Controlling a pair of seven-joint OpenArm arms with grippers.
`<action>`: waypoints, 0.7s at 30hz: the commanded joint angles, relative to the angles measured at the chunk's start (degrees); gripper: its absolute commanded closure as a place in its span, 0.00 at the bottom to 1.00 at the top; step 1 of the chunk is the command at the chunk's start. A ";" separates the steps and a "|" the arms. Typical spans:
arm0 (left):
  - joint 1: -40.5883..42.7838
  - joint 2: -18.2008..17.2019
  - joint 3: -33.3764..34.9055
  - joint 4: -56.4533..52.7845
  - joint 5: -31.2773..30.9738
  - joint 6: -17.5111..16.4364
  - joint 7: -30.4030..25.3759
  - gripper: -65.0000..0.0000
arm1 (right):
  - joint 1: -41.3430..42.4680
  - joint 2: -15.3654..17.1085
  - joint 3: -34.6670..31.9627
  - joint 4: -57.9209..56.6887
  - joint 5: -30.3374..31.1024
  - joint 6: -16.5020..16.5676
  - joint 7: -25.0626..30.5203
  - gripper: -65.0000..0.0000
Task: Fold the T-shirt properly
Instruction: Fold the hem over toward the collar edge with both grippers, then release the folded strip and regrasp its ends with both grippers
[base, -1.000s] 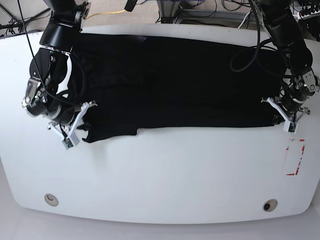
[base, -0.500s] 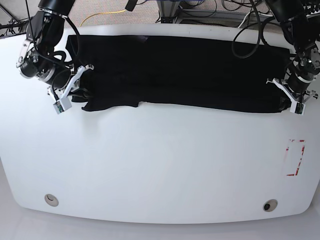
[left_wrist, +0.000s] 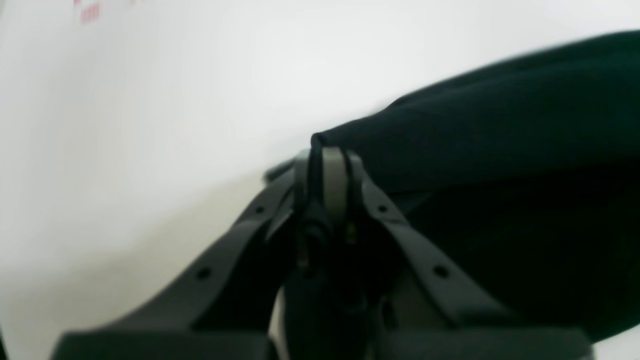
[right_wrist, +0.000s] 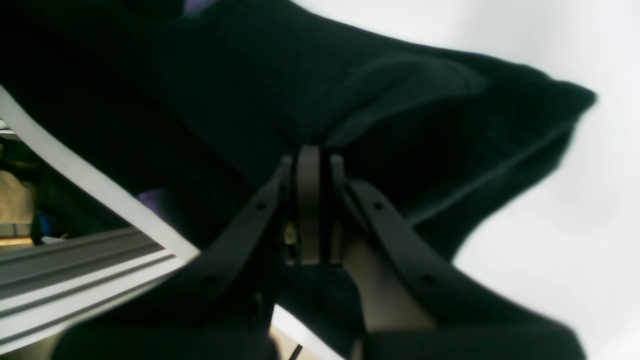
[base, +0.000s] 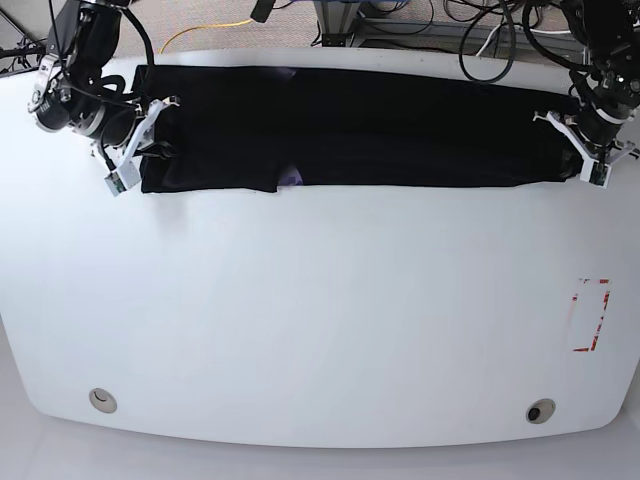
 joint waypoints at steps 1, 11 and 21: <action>1.02 -1.23 -1.51 0.84 -0.48 0.58 -1.58 1.00 | -0.45 1.43 0.48 0.68 0.89 0.10 1.23 1.00; 2.51 -4.14 -1.42 -4.43 -0.48 0.58 -1.58 1.00 | -1.06 3.01 0.21 0.51 -1.05 0.10 1.32 0.96; 3.04 -7.48 -0.89 -5.66 -0.57 0.58 4.84 0.56 | -2.65 3.01 1.27 2.79 -4.83 0.10 1.14 0.34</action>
